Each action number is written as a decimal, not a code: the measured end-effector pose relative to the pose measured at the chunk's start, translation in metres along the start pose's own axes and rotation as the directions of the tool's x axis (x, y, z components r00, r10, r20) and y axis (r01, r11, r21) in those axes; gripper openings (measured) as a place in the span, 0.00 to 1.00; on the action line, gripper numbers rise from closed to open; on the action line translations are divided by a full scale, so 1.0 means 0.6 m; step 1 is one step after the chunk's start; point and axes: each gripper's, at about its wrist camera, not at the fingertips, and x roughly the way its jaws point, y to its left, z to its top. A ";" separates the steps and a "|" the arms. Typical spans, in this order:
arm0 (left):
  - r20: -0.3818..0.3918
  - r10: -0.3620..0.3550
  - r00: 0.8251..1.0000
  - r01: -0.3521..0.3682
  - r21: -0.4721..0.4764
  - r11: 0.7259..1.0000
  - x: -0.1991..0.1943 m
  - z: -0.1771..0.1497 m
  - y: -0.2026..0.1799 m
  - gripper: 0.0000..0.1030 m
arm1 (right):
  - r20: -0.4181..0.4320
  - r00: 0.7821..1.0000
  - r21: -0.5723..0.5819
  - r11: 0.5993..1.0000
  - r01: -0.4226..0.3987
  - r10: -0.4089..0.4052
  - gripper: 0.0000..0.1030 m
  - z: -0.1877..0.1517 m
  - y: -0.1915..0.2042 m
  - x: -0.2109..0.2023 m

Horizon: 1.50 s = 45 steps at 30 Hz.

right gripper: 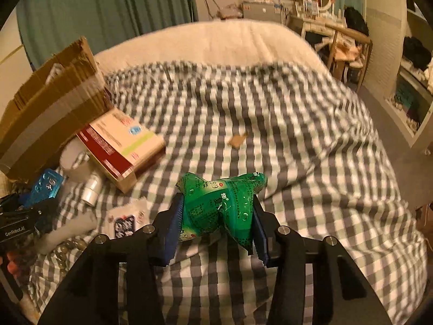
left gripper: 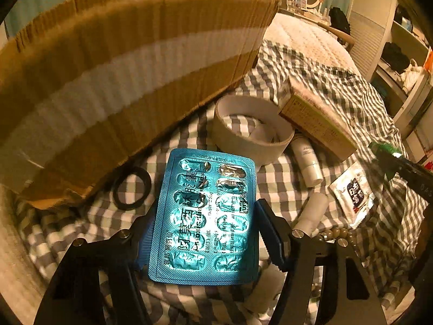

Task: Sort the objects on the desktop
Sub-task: 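Grasp the blue pill blister with left tool while right tool grasps the green packet, then drop the blue blister into the box with left tool while right tool drops the green packet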

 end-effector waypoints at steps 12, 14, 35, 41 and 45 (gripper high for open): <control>0.197 -0.107 0.975 0.108 0.004 0.994 -0.134 0.053 -0.009 0.67 | 0.109 0.994 -0.003 0.999 -0.032 0.032 0.44 -0.001 0.010 -0.130; 0.225 -0.128 0.966 0.142 -0.044 0.989 -0.162 0.060 0.016 0.67 | 0.116 0.993 -0.002 1.000 -0.031 0.031 0.44 0.001 0.018 -0.146; 0.367 -0.070 0.928 0.149 -0.191 0.970 -0.247 0.204 0.258 0.67 | 0.201 0.911 -0.240 0.920 -0.310 0.360 0.44 0.259 0.402 -0.189; 0.317 -0.086 0.944 0.146 -0.169 0.975 -0.171 0.202 0.277 0.83 | 0.175 0.911 -0.160 0.924 -0.347 0.373 0.52 0.297 0.457 -0.079; 0.338 -0.085 0.937 0.172 -0.239 0.956 -0.170 0.194 0.290 0.99 | 0.200 0.910 -0.007 0.929 -0.369 0.363 0.88 0.306 0.421 -0.060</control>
